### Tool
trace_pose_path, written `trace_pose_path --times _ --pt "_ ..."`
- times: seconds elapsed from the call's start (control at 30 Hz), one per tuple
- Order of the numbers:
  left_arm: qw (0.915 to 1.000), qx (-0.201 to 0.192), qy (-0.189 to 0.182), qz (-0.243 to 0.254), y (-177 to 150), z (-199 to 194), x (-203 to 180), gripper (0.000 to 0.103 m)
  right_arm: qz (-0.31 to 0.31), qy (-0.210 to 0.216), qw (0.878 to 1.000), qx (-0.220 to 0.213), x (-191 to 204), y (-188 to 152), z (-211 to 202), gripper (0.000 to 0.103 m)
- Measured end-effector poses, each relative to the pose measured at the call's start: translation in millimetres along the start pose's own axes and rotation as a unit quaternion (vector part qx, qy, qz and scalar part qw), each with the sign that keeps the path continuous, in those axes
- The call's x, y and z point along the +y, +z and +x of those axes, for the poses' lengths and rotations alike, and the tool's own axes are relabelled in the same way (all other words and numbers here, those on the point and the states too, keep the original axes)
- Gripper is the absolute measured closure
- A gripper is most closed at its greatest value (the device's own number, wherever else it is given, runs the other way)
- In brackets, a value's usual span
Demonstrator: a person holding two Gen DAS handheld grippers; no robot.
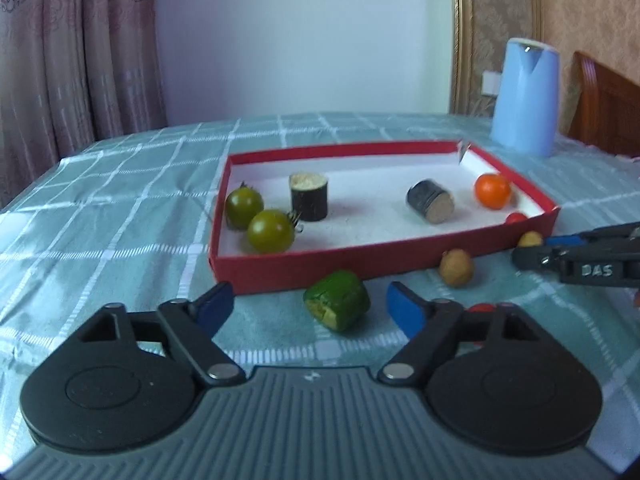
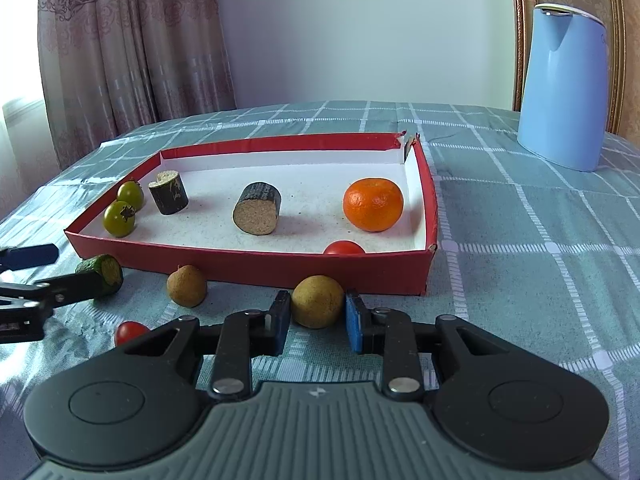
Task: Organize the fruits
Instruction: 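Grasp the green cucumber slice with the left gripper while the right gripper grasps a brown round fruit, then carry the cucumber slice into the tray with the left gripper while the right gripper carries the brown fruit in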
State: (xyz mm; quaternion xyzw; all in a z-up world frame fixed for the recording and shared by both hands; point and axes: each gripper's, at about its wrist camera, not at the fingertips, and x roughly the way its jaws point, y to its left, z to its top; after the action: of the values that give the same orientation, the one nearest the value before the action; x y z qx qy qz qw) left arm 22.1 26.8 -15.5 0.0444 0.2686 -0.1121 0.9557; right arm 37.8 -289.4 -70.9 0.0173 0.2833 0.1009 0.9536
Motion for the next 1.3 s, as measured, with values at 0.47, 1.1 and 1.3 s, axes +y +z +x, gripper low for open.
trace_pose_path --times 0.47,1.1,1.3 --pt "0.9993 0.018 -0.027 0.020 -1 5 -11 0.071 -0.001 0.005 1.000 -0.010 1 -1 -3 0.075" --pt "0.9990 -0.023 -0.020 0.033 3 -23 -25 0.071 -0.007 0.004 0.996 -0.092 0 -3 -33 0.075" --pt "0.9988 -0.033 -0.009 0.036 27 -15 -26 0.071 -0.018 -0.001 0.992 -0.128 2 14 -42 0.075"
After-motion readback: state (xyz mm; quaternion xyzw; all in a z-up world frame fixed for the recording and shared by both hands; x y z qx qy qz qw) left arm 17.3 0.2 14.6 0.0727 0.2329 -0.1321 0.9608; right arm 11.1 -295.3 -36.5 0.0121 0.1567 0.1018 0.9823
